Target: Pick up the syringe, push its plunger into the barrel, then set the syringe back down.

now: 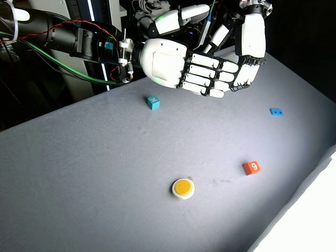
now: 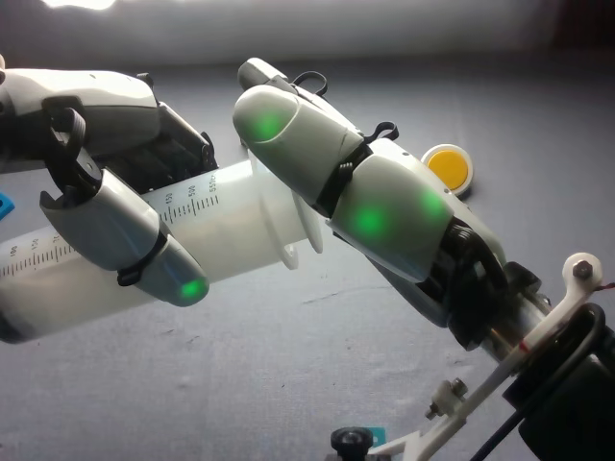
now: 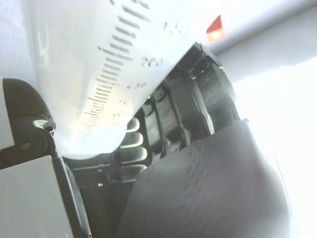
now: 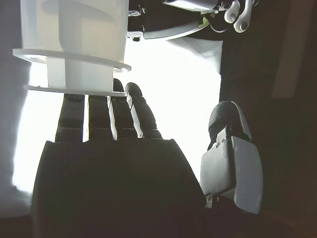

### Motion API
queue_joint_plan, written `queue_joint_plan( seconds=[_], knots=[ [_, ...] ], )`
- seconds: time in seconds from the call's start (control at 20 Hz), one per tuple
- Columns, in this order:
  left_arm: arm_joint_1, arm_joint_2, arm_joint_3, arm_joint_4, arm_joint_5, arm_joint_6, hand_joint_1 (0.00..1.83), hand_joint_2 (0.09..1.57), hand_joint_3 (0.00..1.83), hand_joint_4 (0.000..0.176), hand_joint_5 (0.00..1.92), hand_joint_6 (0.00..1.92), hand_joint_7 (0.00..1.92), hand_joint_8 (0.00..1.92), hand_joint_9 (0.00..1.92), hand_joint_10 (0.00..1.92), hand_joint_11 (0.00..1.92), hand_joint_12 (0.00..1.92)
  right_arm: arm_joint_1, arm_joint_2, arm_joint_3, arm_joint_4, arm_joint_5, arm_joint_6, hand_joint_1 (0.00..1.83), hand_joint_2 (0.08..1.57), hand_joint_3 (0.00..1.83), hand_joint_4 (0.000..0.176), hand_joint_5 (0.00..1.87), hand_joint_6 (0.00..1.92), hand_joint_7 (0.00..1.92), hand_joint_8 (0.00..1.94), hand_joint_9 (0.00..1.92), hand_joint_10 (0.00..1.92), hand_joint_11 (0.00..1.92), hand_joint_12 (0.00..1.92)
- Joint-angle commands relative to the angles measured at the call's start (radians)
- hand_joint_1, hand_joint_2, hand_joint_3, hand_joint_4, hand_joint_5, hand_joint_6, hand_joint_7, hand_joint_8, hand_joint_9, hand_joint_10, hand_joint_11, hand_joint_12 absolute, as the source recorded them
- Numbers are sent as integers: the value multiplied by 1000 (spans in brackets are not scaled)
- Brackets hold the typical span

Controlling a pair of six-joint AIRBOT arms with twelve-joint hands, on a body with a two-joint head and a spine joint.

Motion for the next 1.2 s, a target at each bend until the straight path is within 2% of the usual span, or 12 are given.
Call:
queue_joint_plan(
  seconds=[0.0,0.1,0.2,0.25,0.35,0.4,0.5,0.75,0.85,0.9,1.0,1.15],
  knots=[
    [-26,-8,3,7,-210,-58,1360,1171,0,0,848,1004,908,1217,747,1462,431,1531,2,-24,-27,-158,-73,21,0,1073,0,0,31,4,7,3,2,1,15,8],
    [-26,-8,4,8,-207,-58,1352,1191,1,0,800,1095,867,1267,714,1501,375,1563,-2,-7,-27,-158,-62,26,0,1079,2,0,15,0,0,0,0,0,0,0],
    [-22,-8,3,12,-206,-58,1364,1154,0,0,876,1024,936,1115,780,1408,434,1512,1,34,-28,-158,-52,49,0,1070,0,0,16,1,0,0,0,0,2,1],
    [-20,-8,3,21,-206,-58,1364,1154,0,0,876,1024,936,1115,780,1408,434,1512,5,52,-27,-158,-50,59,0,1070,0,0,16,1,0,0,0,0,2,1],
    [-16,-7,3,32,-206,-58,1363,1154,0,0,874,1029,930,1136,780,1397,431,1503,14,109,-27,-158,-53,75,0,1078,1,0,23,4,2,0,0,0,3,1],
    [-15,-7,3,32,-206,-58,1355,1181,2,0,830,1071,876,1224,727,1493,369,1548,17,132,-27,-158,-55,86,0,1069,0,0,21,2,2,1,0,0,8,4],
    [-7,-7,4,38,-206,-58,1358,1170,0,0,851,1077,900,1148,749,1455,370,1534,32,211,-24,-159,-60,133,0,1075,0,0,24,3,1,0,0,0,5,3],
    [8,-7,4,64,-199,-58,1359,1165,0,0,854,1067,914,1127,757,1449,372,1538,88,275,48,-163,-40,139,0,1079,2,0,18,2,0,0,0,0,3,1],
    [24,-8,5,89,-186,-58,1359,1163,0,0,868,1076,916,1120,753,1434,361,1543,81,296,89,-214,-40,140,0,1081,3,0,44,11,26,9,17,6,23,11],
    [39,-10,7,111,-186,-58,1357,1171,2,0,859,1039,891,1215,735,1454,374,1545,74,307,107,-229,-42,140,0,1077,0,0,34,5,16,4,7,1,15,7],
    [67,-22,12,126,-186,-58,1360,1166,0,0,878,1007,897,1193,747,1458,375,1565,59,332,131,-289,-55,144,0,1073,0,0,20,0,2,0,0,0,2,1],
    [104,-36,19,156,-191,-57,1357,1176,2,0,850,1048,877,1222,736,1481,367,1561,35,376,145,-376,-99,199,0,1077,0,0,11,1,1,0,1,0,1,0]
  ],
)
